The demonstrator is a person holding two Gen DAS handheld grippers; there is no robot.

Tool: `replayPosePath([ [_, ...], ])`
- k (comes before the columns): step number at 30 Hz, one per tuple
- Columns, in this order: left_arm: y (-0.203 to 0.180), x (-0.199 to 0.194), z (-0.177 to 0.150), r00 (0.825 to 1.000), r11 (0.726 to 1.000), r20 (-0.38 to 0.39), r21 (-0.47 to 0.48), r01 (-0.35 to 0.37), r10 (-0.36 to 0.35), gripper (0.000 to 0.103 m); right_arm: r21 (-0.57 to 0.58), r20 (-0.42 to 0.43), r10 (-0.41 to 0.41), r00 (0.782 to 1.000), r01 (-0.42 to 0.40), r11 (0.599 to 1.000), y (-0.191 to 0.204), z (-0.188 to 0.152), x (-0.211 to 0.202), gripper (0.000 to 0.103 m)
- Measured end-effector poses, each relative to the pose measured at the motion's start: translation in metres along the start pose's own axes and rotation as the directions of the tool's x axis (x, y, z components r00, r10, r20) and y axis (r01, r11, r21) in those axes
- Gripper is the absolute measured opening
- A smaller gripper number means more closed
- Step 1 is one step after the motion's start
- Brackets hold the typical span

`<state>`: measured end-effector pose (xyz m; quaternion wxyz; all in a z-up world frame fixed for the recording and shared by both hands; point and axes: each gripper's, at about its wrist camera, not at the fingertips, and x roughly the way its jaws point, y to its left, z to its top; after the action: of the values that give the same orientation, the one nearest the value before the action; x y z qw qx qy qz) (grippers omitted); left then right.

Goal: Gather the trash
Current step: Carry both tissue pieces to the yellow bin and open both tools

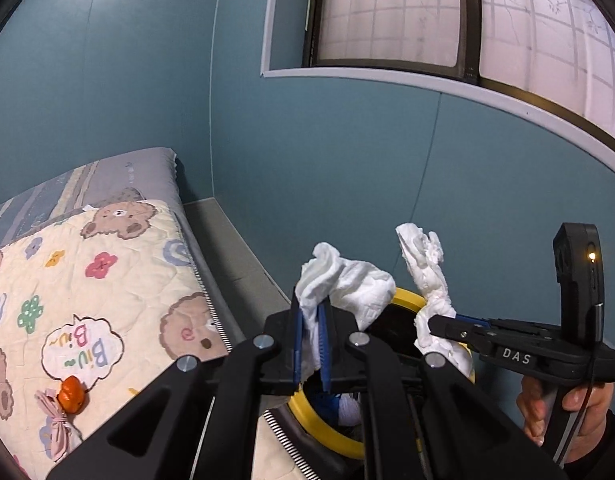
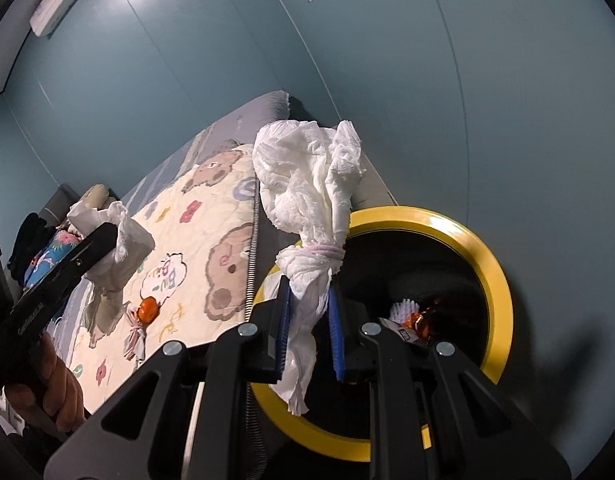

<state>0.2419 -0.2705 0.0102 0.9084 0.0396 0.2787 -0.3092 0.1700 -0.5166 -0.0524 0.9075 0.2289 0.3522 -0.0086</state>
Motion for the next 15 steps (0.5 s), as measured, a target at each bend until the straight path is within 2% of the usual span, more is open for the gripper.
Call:
replayPosePath([
  [11,-0.010,0.047,-0.013,0.997,0.999,-0.073,-0.016,0.032,-0.033,0.007,0.040,-0.042,-0.060,0.997,0.062,0.997,-0.020,-0.004,0.023,0.018],
  [15,-0.009,0.068,-0.020,0.990,0.996,-0.121,-0.061,0.062,-0.069,0.007,0.050,-0.057,-0.069,0.996,0.072,0.996,-0.023,-0.006,0.030,0.019],
])
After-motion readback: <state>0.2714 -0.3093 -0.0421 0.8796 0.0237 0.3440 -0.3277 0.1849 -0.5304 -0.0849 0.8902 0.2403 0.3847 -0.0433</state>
